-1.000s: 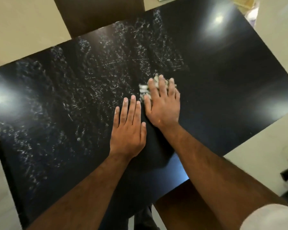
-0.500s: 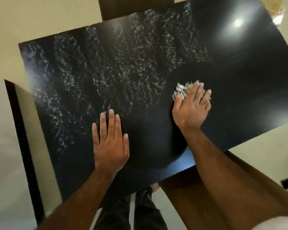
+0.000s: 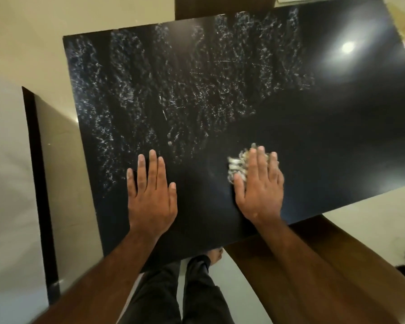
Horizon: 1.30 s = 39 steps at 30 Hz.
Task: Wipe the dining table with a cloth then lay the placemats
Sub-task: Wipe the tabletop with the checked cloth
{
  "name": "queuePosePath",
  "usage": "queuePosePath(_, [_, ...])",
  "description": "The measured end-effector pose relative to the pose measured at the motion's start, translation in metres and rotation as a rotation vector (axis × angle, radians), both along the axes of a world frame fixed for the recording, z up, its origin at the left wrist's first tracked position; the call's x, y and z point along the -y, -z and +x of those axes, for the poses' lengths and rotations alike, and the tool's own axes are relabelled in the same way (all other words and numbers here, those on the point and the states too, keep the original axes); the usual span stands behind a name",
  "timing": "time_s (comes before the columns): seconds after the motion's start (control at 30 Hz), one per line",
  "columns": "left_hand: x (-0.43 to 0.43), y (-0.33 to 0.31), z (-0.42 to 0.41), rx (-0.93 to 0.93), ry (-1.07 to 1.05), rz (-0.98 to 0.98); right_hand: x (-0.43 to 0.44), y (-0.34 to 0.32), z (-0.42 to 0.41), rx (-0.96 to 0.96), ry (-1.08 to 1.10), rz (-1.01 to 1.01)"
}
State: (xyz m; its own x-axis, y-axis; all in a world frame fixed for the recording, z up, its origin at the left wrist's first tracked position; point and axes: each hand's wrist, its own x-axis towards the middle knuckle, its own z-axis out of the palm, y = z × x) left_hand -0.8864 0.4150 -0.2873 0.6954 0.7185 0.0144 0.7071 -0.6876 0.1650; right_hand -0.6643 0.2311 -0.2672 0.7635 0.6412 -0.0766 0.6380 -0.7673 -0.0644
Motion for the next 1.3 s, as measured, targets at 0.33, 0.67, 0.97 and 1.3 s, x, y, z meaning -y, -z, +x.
queuePosePath(0.33, [0.001,0.000,-0.006,0.044,-0.013,-0.020,-0.122,0.003,-0.030,0.020,-0.044,0.073])
queuePosePath(0.67, [-0.003,-0.012,-0.017,0.209,0.024,-0.102,-0.086,-0.020,-0.087,-0.168,-0.268,0.171])
queuePosePath(0.97, [0.045,-0.018,0.059,0.064,0.219,-0.066,-0.040,-0.006,-0.031,-0.123,0.106,0.237])
queuePosePath(1.3, [0.043,-0.012,-0.035,-0.045,0.178,-0.115,-0.040,0.011,-0.043,0.030,-0.136,0.108])
